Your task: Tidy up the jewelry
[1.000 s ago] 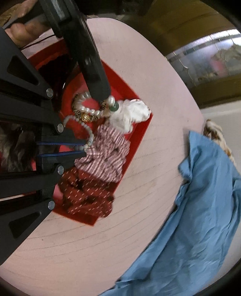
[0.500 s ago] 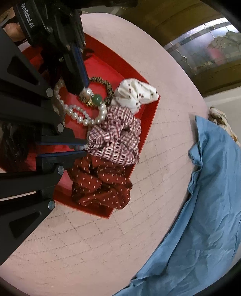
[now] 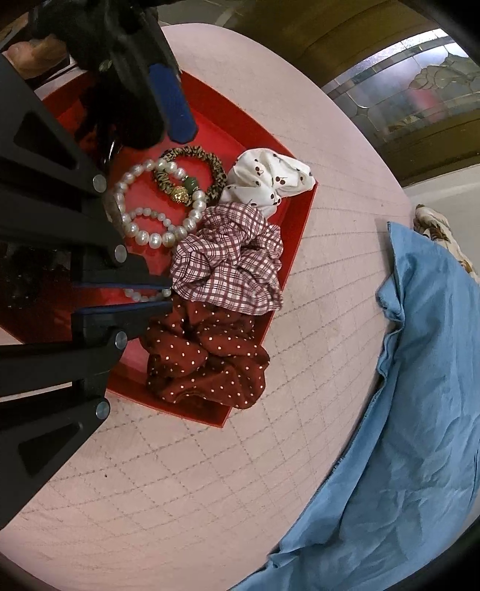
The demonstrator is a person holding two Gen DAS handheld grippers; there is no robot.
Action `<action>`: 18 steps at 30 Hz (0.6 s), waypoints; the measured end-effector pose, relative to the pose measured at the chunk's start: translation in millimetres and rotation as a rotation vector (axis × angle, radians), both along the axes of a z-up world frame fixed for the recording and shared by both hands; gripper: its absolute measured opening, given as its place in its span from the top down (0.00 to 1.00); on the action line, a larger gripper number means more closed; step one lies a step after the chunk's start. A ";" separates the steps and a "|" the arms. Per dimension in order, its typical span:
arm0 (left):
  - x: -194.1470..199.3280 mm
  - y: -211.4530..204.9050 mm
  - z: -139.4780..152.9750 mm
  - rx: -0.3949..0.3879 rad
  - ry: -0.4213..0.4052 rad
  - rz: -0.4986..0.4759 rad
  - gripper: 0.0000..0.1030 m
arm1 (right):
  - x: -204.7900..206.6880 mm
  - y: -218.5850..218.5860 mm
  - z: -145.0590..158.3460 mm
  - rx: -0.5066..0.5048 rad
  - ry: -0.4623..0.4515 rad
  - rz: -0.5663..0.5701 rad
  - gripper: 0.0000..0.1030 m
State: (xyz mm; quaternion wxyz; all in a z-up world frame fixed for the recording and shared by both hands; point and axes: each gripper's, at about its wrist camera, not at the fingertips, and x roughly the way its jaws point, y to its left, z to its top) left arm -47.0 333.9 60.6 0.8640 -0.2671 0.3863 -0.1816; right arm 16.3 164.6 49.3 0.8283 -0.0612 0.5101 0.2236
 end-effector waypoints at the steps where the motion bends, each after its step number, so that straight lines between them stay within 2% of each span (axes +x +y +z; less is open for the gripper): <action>1: -0.6 1.5 1.0 -0.007 -0.007 0.004 0.49 | -1.2 -0.3 1.4 0.001 -0.004 0.002 0.87; 5: -4.7 6.7 6.0 -0.026 -0.039 0.023 0.45 | -8.3 -1.5 9.9 0.007 -0.028 0.012 0.69; 9: -8.2 8.4 10.0 -0.010 -0.060 0.059 0.40 | -18.0 -3.0 18.1 0.008 -0.050 0.023 0.66; 14: -13.2 12.3 14.1 0.076 -0.078 0.156 0.33 | -37.7 -12.5 33.3 0.016 -0.101 0.031 0.57; 18: -21.9 21.8 18.6 0.165 -0.088 0.282 0.26 | -56.0 -26.7 43.2 0.023 -0.141 0.025 0.52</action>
